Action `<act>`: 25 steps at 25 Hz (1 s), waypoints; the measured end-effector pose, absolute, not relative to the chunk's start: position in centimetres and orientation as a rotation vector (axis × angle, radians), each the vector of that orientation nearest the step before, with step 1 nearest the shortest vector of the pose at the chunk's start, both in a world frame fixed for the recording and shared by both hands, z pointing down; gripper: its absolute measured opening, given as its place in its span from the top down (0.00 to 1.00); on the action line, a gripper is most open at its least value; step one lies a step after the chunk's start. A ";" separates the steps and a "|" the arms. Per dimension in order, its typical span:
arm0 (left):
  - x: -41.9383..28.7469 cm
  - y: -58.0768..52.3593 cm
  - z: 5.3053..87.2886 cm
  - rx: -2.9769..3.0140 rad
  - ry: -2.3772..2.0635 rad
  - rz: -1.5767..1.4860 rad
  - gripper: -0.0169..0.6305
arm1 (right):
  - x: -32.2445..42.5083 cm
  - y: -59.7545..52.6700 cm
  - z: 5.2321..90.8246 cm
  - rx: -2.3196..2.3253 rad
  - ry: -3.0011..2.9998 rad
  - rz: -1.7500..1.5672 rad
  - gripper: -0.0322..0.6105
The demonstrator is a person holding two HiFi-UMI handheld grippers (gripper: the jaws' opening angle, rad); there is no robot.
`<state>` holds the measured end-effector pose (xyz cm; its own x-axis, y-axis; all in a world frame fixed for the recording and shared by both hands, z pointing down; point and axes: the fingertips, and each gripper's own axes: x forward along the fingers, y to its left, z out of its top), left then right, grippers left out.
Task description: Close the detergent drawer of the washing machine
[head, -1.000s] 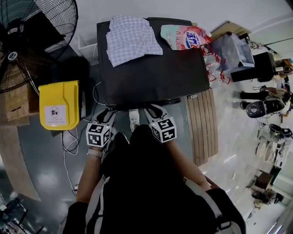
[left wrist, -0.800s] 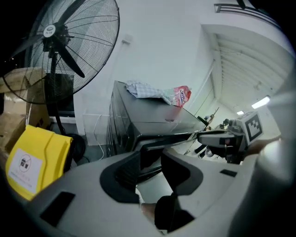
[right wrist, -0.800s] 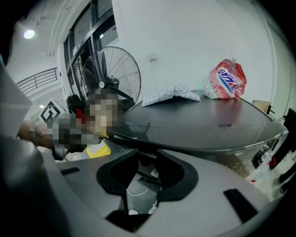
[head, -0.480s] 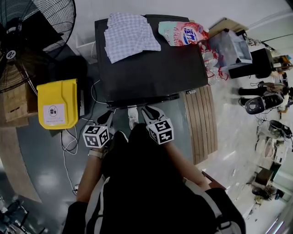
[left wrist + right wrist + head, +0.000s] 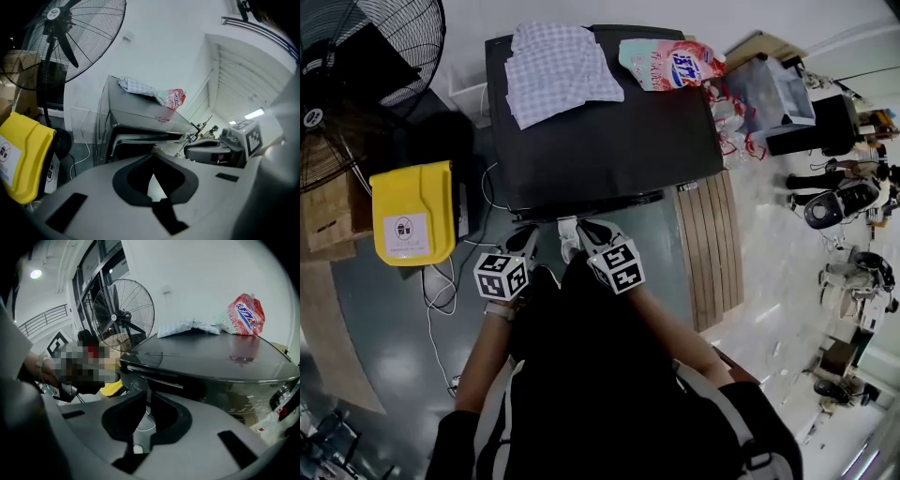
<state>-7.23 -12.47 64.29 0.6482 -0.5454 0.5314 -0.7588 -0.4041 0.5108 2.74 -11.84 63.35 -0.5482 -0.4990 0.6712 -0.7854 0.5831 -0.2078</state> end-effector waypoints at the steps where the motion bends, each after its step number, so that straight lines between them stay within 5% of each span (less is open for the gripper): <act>1: -7.1 -12.6 64.4 2.111 -1.010 0.361 0.95 | 2.7 -11.9 63.5 1.011 -2.257 0.672 0.88; 25: -4.9 -14.1 67.5 2.039 -0.906 0.462 0.96 | 0.7 -13.6 66.0 0.735 -2.254 0.729 0.93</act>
<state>-4.92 -14.09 67.53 0.6713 -0.4328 0.6016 -0.7411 -0.3889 0.5472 0.70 -13.61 66.02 -0.6322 -0.3012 0.7139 -0.6621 0.6885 -0.2959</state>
